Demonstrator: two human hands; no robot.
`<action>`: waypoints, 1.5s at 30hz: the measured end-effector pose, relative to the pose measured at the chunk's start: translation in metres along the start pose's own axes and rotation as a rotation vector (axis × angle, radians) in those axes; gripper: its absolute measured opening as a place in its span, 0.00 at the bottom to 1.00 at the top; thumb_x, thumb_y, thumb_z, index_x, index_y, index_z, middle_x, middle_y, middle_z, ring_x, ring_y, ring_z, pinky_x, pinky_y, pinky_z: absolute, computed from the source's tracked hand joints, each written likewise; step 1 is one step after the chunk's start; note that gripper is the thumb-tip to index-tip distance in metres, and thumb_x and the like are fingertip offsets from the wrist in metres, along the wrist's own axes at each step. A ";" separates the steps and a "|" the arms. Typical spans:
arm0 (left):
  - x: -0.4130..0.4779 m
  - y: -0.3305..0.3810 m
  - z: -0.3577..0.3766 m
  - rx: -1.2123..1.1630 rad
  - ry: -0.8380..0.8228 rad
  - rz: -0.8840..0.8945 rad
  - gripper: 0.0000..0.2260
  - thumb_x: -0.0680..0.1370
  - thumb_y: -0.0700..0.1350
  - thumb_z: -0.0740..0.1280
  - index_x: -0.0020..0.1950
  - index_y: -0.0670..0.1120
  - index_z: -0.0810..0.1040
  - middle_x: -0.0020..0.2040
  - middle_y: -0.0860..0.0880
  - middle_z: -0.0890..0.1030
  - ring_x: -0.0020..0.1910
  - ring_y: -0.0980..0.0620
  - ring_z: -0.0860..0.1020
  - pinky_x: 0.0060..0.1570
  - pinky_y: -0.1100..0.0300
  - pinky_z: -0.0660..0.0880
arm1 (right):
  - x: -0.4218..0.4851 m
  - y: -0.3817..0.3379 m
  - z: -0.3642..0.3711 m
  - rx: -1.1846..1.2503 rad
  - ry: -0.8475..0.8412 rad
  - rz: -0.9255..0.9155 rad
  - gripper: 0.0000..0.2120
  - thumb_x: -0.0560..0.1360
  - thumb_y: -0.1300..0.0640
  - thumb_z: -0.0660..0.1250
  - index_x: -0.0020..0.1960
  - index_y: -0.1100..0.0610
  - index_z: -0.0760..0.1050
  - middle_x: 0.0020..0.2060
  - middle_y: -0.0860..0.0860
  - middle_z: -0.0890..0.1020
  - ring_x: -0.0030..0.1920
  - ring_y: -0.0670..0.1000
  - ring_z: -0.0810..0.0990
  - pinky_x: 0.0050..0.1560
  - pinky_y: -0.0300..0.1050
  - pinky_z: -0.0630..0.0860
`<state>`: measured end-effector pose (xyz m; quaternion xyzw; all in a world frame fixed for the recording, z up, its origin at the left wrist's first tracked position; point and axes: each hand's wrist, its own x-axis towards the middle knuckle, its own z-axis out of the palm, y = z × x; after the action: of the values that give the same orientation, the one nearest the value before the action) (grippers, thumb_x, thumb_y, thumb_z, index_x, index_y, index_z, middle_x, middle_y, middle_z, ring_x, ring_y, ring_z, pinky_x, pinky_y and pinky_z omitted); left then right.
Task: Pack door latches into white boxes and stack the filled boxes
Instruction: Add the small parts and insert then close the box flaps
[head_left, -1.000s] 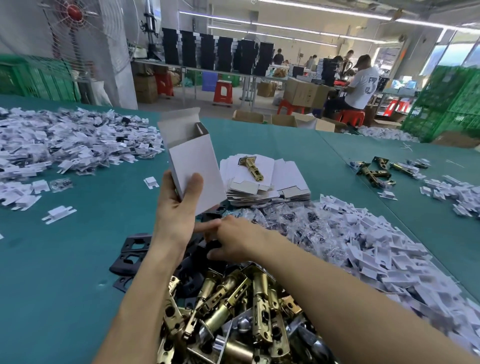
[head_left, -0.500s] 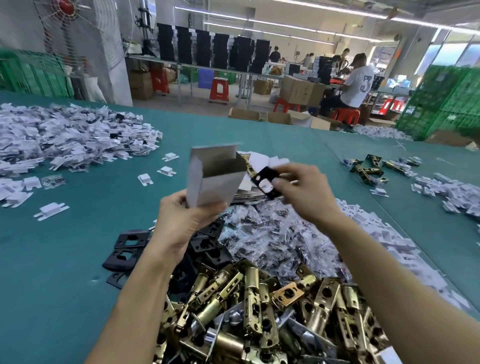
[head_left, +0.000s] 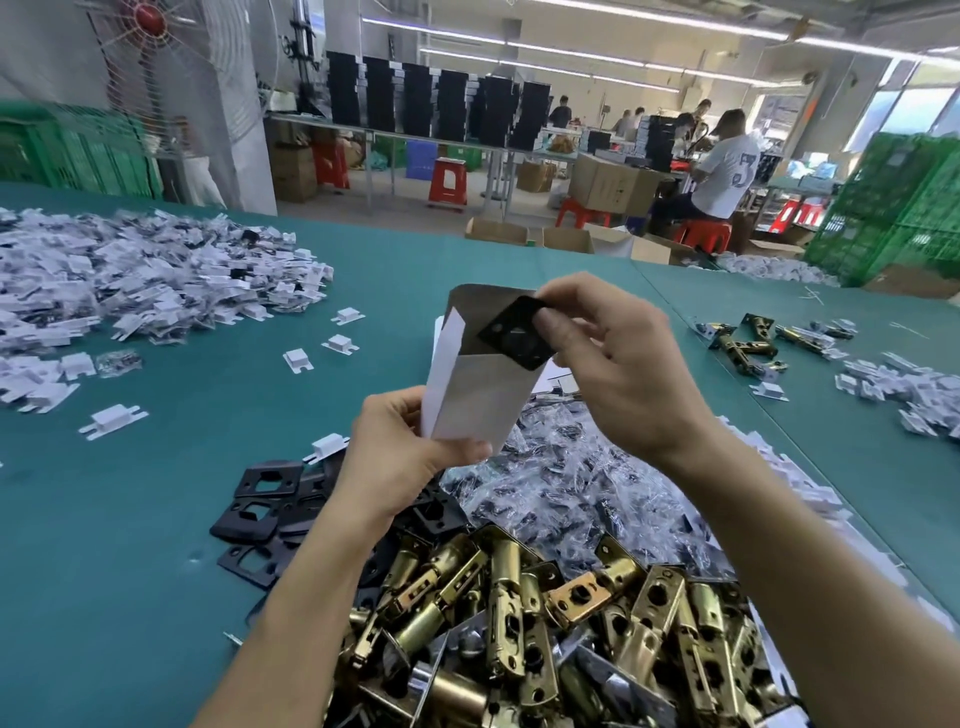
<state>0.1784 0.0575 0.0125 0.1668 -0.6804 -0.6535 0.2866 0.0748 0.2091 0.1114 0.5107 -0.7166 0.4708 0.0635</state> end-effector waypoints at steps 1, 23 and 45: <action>0.000 0.000 -0.001 0.002 -0.003 0.009 0.20 0.57 0.37 0.84 0.46 0.50 0.87 0.44 0.47 0.87 0.47 0.44 0.85 0.49 0.48 0.82 | 0.001 0.001 -0.001 0.008 0.032 0.008 0.05 0.81 0.62 0.65 0.52 0.54 0.78 0.43 0.44 0.83 0.44 0.42 0.81 0.47 0.41 0.78; -0.001 -0.006 0.006 -0.104 0.037 -0.015 0.18 0.59 0.29 0.80 0.43 0.47 0.87 0.41 0.46 0.87 0.39 0.53 0.83 0.39 0.61 0.80 | 0.012 -0.038 -0.023 -0.730 -0.273 -0.218 0.10 0.82 0.51 0.62 0.59 0.48 0.79 0.47 0.50 0.78 0.48 0.56 0.76 0.42 0.53 0.75; -0.006 -0.003 0.008 0.022 -0.129 0.022 0.14 0.66 0.31 0.79 0.44 0.47 0.85 0.40 0.50 0.87 0.38 0.58 0.82 0.37 0.67 0.76 | 0.027 -0.053 -0.008 -0.987 -0.372 -0.147 0.08 0.78 0.53 0.67 0.56 0.47 0.80 0.35 0.50 0.66 0.37 0.59 0.68 0.30 0.45 0.56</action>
<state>0.1776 0.0668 0.0086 0.1198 -0.7065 -0.6520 0.2476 0.1009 0.1947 0.1635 0.5436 -0.8145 -0.0266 0.2011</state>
